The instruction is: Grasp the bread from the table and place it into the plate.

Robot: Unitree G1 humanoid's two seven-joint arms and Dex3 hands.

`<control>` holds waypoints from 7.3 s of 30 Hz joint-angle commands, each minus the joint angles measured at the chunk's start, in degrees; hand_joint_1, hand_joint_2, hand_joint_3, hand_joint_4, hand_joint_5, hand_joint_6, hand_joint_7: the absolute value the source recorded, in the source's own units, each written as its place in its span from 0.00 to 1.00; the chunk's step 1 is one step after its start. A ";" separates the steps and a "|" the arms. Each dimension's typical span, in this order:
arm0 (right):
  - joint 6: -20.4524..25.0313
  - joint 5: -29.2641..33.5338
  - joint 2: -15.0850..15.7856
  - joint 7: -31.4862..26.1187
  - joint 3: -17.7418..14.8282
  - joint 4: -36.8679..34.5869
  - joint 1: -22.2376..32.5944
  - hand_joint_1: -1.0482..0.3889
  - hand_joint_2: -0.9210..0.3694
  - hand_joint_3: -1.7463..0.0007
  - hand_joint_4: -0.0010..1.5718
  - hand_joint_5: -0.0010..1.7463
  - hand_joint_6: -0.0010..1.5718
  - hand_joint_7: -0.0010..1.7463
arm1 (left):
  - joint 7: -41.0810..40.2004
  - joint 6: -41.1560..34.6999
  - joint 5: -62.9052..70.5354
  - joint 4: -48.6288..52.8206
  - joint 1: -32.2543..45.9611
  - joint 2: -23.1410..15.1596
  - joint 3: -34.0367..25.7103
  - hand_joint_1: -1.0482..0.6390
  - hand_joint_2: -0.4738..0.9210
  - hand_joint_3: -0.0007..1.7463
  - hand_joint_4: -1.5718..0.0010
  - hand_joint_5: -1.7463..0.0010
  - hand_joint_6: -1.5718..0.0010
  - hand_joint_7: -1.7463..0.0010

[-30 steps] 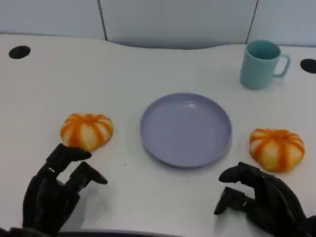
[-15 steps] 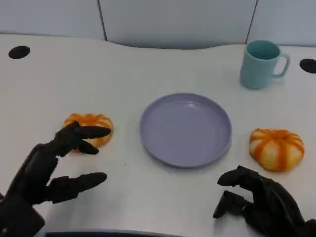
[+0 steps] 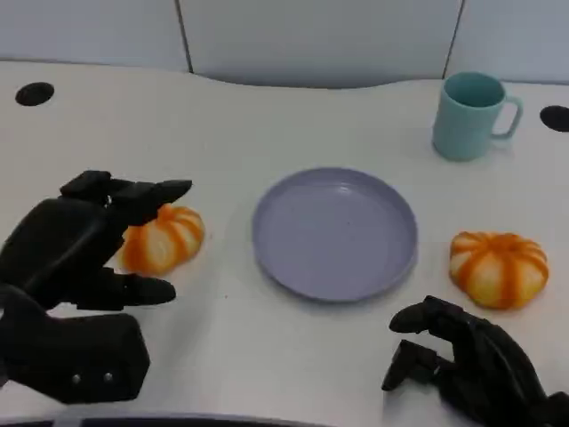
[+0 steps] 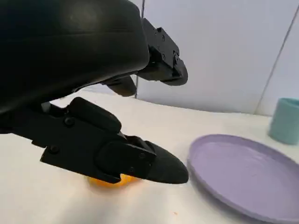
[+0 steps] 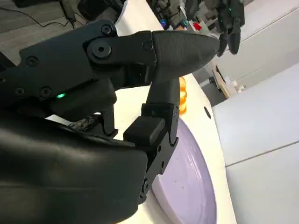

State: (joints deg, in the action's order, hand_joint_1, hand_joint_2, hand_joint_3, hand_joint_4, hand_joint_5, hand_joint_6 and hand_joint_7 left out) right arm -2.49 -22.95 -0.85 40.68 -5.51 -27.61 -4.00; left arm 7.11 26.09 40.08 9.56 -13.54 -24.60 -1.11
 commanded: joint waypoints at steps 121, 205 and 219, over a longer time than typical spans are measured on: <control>4.65 -0.90 0.02 -1.53 1.72 9.11 5.97 0.38 0.00 0.76 0.45 0.79 0.46 0.56 | -26.02 7.19 -2.41 58.90 -41.92 13.86 28.32 0.50 0.92 0.14 0.41 0.00 0.56 0.00; 2.92 -0.60 -0.36 0.29 0.20 5.27 3.32 0.38 0.00 0.75 0.47 0.76 0.48 0.52 | 5.03 18.13 -28.78 51.47 -33.10 15.81 12.42 0.15 1.00 0.08 1.00 0.52 0.91 0.70; 3.37 -0.93 -0.25 -0.17 0.44 5.01 2.57 0.37 0.00 0.76 0.48 0.75 0.49 0.52 | 27.90 3.29 -60.50 21.46 -12.10 16.84 -0.56 0.18 1.00 0.06 0.97 0.60 0.80 0.92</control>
State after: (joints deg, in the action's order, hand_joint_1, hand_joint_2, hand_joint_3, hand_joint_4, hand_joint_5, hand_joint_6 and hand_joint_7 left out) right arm 1.13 -23.30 -1.81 40.06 -4.57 -22.14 -0.97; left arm 32.75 32.47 -16.03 35.54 -29.31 -7.65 0.43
